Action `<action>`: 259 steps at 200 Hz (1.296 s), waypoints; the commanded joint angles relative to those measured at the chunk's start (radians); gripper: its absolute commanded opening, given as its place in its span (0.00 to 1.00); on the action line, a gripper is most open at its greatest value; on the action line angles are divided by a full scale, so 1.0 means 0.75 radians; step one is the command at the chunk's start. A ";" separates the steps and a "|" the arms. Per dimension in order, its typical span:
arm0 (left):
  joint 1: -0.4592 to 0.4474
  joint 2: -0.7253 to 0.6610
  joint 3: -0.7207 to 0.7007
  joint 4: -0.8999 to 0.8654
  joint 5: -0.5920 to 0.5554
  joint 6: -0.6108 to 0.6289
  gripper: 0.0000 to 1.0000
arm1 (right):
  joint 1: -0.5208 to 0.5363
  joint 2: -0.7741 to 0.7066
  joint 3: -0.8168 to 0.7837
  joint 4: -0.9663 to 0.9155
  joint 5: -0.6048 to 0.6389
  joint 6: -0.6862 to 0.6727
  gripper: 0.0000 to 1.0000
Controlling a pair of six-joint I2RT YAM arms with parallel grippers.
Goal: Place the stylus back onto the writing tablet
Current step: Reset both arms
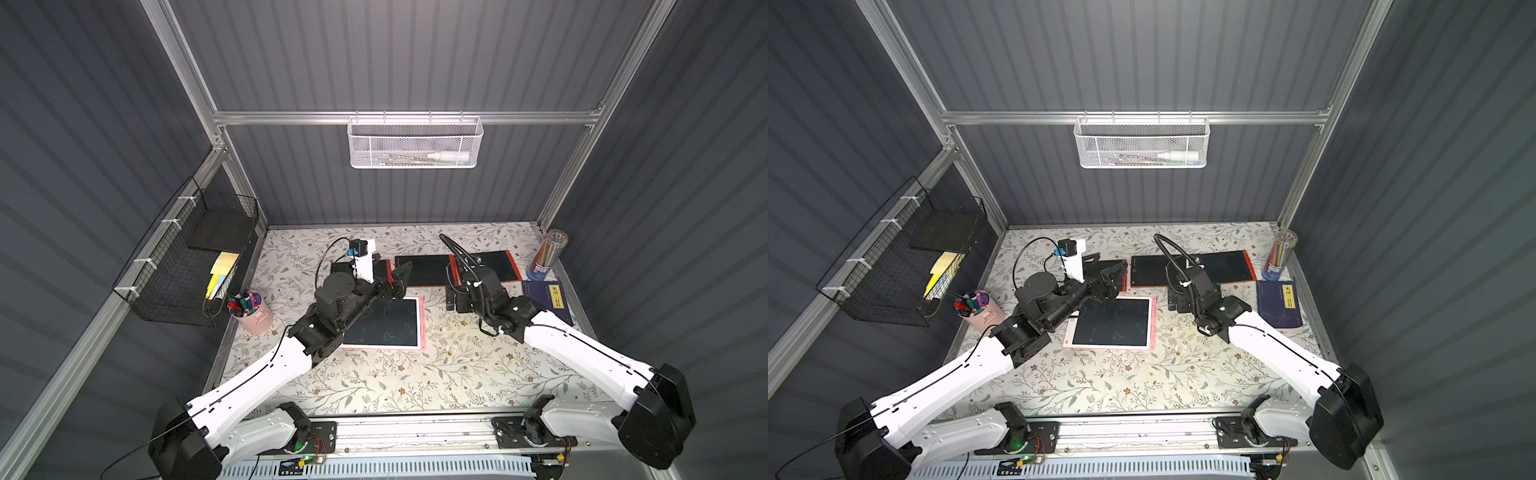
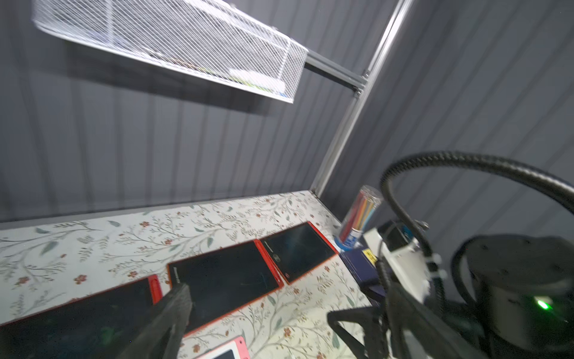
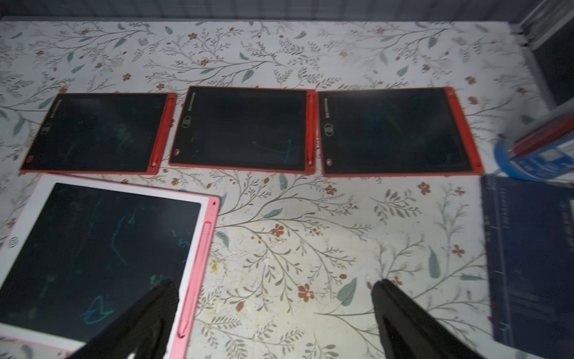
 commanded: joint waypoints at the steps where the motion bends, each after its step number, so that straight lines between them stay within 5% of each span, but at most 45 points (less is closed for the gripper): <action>1: 0.012 -0.044 -0.123 0.143 -0.328 0.056 0.99 | -0.013 -0.108 -0.105 0.184 0.216 -0.128 0.99; 20: 0.014 -0.053 -0.227 0.257 -0.447 0.119 0.99 | -0.027 -0.190 -0.258 0.432 0.254 -0.236 0.99; 55: 0.095 0.008 -0.333 0.371 -0.685 0.169 0.99 | -0.112 -0.247 -0.331 0.485 0.266 -0.309 0.99; 129: 0.519 0.092 -0.518 0.780 -0.523 0.391 0.99 | -0.425 -0.304 -0.525 0.633 0.297 -0.373 0.99; 160: 0.638 0.226 -0.611 1.028 -0.495 0.383 0.99 | -0.604 -0.281 -0.766 1.044 0.138 -0.436 0.99; 207: 0.732 0.467 -0.695 1.498 -0.394 0.451 0.99 | -0.787 0.051 -0.911 1.643 -0.019 -0.410 0.99; 259: 0.847 0.559 -0.731 1.808 -0.253 0.497 0.99 | -0.860 0.256 -0.783 1.709 -0.107 -0.457 0.99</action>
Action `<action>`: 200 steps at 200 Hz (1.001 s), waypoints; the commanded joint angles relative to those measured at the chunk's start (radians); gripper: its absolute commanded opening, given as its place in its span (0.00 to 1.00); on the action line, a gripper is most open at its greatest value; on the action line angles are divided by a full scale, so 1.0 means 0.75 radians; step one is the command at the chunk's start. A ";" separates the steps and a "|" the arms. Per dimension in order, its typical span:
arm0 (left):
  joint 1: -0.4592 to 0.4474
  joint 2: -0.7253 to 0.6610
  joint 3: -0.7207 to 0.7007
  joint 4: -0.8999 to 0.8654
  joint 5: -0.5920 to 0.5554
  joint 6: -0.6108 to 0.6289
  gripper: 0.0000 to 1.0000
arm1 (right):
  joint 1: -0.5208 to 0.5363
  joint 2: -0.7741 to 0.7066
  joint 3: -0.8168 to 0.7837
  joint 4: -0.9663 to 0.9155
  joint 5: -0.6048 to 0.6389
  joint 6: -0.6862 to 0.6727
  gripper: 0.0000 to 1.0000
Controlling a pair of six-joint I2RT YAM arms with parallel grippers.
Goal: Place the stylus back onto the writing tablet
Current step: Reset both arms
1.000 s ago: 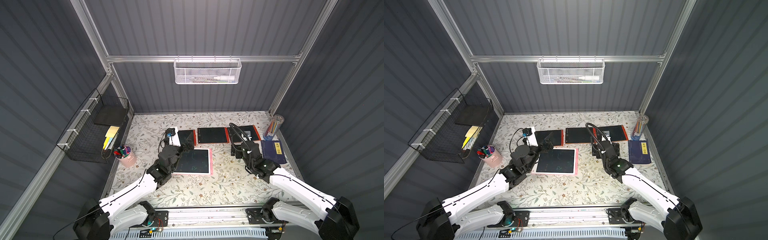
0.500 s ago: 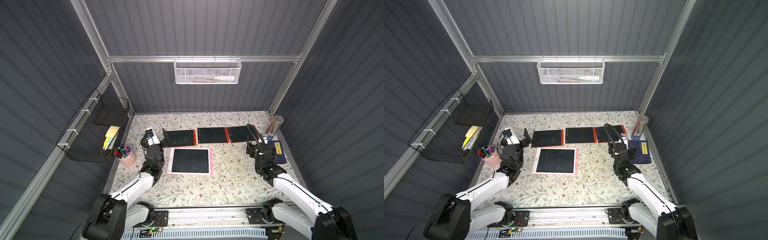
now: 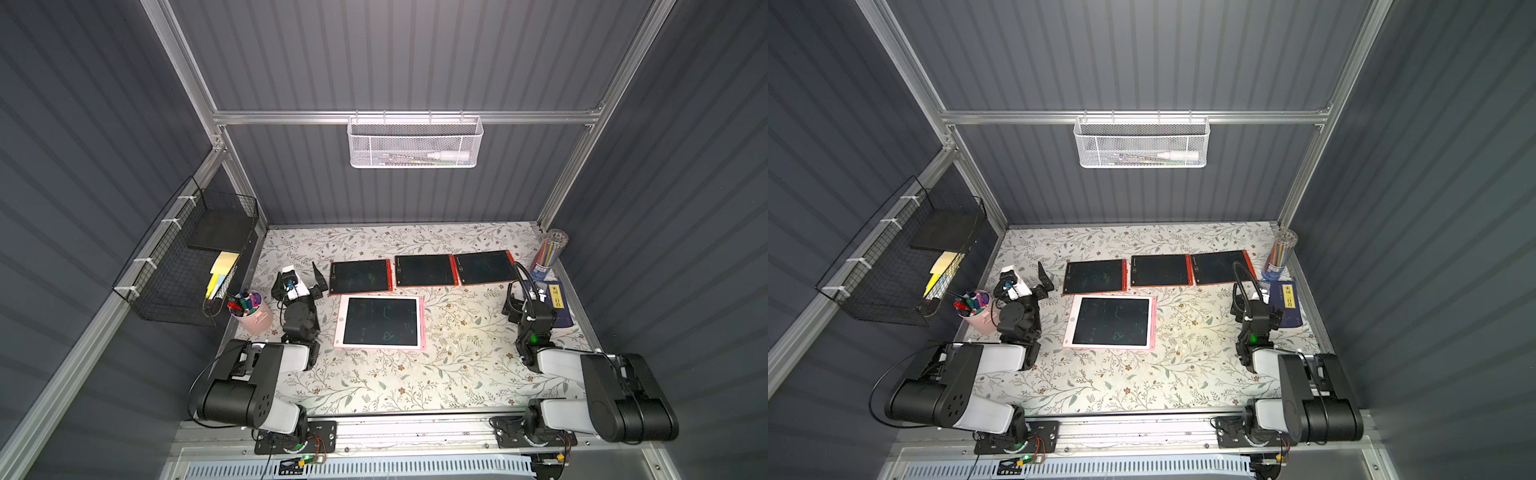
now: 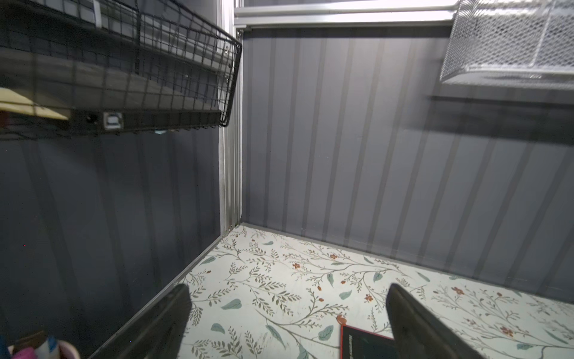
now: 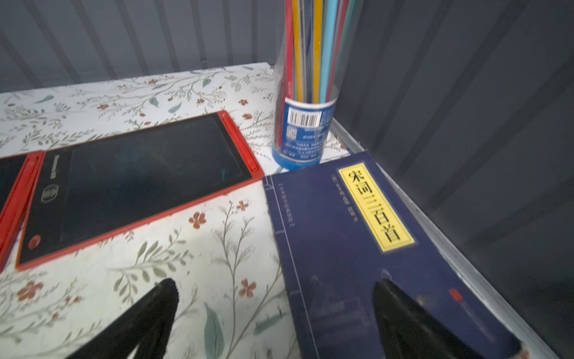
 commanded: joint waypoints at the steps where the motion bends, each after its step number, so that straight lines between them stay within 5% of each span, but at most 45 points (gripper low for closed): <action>1: 0.052 0.041 0.002 0.237 0.102 0.038 0.99 | -0.028 0.029 0.065 0.128 -0.080 -0.051 0.99; 42: 0.065 0.003 -0.052 0.296 0.102 0.029 0.99 | -0.211 0.003 0.111 -0.037 -0.241 0.151 0.99; 61: 0.065 -0.018 -0.092 0.351 0.139 -0.007 0.99 | -0.206 -0.043 0.089 -0.049 -0.431 0.103 0.99; 98: 0.065 0.082 0.012 0.295 0.287 -0.041 0.99 | -0.184 0.006 0.163 -0.139 -0.339 0.098 0.99; 142: 0.094 0.302 -0.106 0.778 0.239 -0.067 0.99 | -0.222 -0.043 0.084 -0.042 -0.413 0.123 0.99; 158: 0.094 0.285 0.018 0.488 0.246 -0.092 1.00 | -0.224 -0.089 0.041 -0.035 -0.428 0.196 0.99; 200: 0.094 0.296 0.044 0.457 0.273 -0.057 0.99 | -0.193 0.081 0.013 0.238 -0.532 0.248 0.99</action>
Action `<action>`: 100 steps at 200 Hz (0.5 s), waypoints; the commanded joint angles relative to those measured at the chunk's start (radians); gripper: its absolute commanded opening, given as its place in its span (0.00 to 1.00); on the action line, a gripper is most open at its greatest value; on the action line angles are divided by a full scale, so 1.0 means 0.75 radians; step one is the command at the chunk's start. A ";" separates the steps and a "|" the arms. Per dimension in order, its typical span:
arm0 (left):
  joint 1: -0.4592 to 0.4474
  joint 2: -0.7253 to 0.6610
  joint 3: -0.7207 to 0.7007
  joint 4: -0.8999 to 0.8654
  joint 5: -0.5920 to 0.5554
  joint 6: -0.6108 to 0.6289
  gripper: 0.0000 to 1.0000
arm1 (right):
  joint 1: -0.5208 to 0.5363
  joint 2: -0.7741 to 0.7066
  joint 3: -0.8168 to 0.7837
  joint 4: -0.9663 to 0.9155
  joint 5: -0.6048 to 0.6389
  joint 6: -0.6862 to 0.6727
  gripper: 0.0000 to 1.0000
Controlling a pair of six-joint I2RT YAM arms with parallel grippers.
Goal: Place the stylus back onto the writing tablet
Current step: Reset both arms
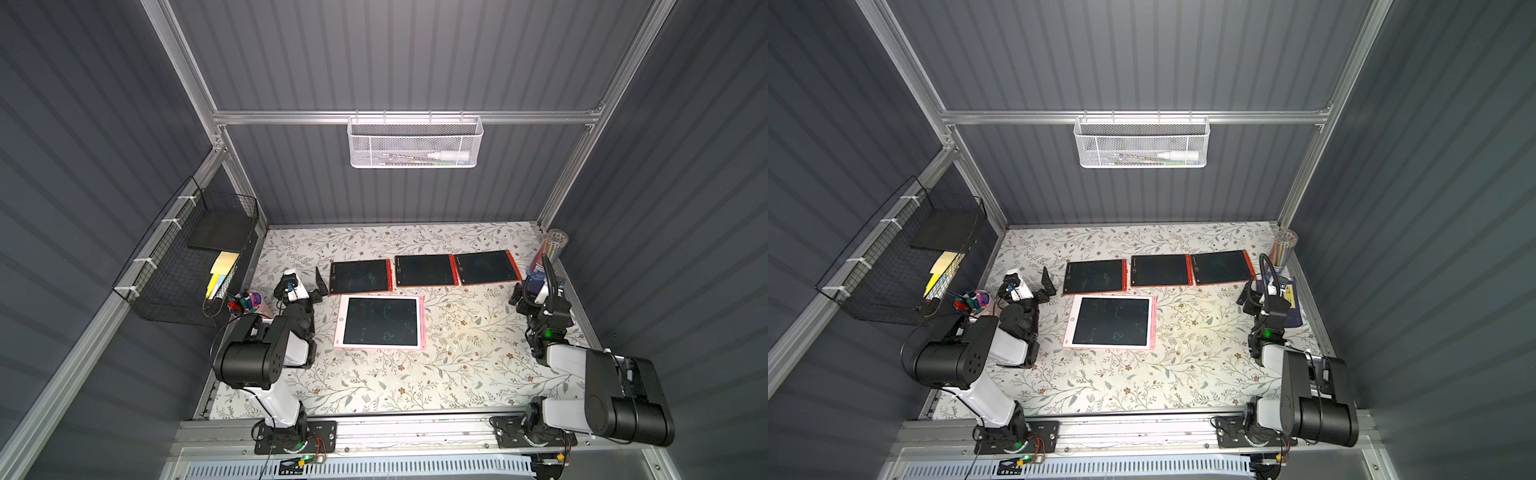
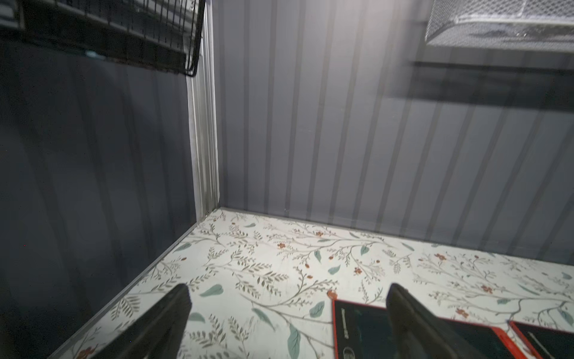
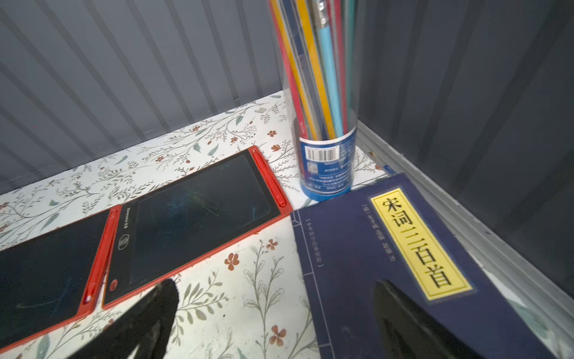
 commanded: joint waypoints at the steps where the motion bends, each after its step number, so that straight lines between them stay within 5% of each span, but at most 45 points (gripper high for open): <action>1: 0.008 -0.009 0.015 0.269 0.024 0.008 0.99 | 0.029 0.117 -0.022 0.225 -0.070 0.040 0.99; 34: 0.007 -0.011 0.015 0.268 0.022 0.008 0.99 | 0.234 0.408 0.067 0.439 -0.027 -0.294 0.99; 100: 0.007 -0.011 0.015 0.269 0.022 0.008 1.00 | 0.221 0.306 0.101 0.212 0.029 -0.195 0.99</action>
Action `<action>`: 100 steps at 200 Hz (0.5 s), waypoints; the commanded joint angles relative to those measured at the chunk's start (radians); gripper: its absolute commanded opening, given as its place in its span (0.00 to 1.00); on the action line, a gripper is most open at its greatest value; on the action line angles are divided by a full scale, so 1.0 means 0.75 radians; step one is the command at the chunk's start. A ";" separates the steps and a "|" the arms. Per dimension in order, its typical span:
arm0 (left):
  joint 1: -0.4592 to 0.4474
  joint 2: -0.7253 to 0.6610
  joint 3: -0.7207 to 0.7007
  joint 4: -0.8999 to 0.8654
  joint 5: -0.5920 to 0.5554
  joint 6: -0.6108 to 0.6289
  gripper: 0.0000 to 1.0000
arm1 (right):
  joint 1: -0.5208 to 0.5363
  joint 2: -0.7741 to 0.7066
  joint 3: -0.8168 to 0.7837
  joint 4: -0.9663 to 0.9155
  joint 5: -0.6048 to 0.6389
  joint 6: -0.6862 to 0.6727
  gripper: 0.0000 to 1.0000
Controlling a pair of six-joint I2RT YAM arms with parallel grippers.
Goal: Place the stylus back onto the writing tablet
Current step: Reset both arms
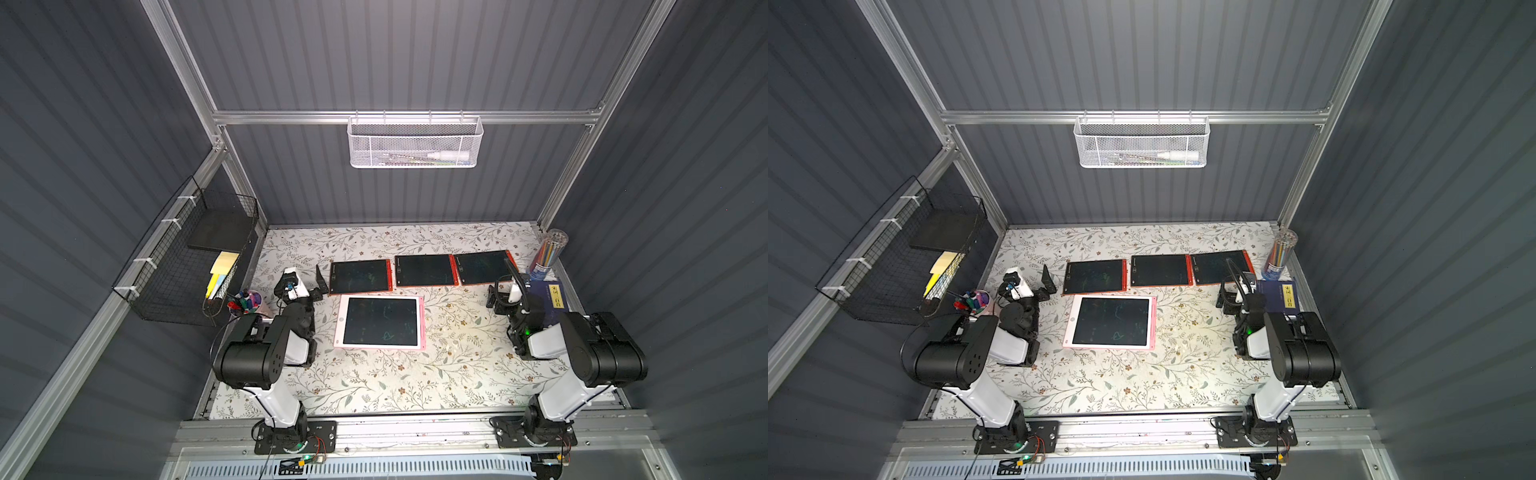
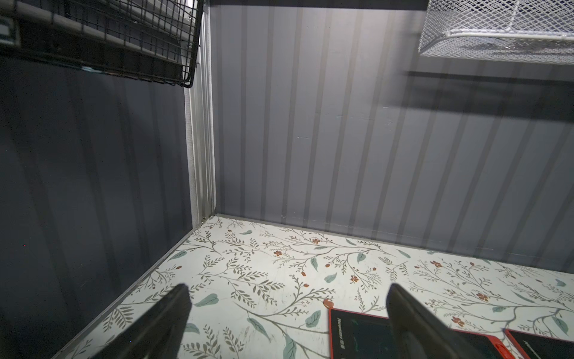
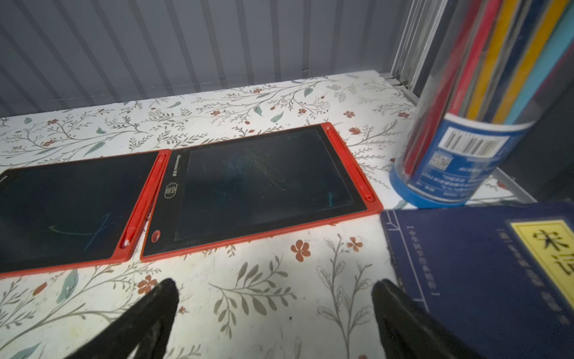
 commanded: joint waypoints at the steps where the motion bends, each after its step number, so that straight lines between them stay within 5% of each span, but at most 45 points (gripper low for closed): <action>1: 0.008 -0.011 0.013 0.270 0.017 0.009 0.99 | -0.001 -0.072 0.047 -0.117 0.038 0.001 0.99; 25: 0.008 -0.012 0.013 0.268 0.017 0.009 0.99 | -0.002 -0.109 0.077 -0.246 0.029 0.017 0.99; 70: 0.007 -0.011 0.013 0.270 0.017 0.009 1.00 | -0.003 -0.108 -0.065 0.029 0.006 0.010 0.99; 100: 0.006 -0.011 0.013 0.272 0.017 0.009 0.99 | -0.002 -0.091 0.054 -0.171 0.052 0.015 0.99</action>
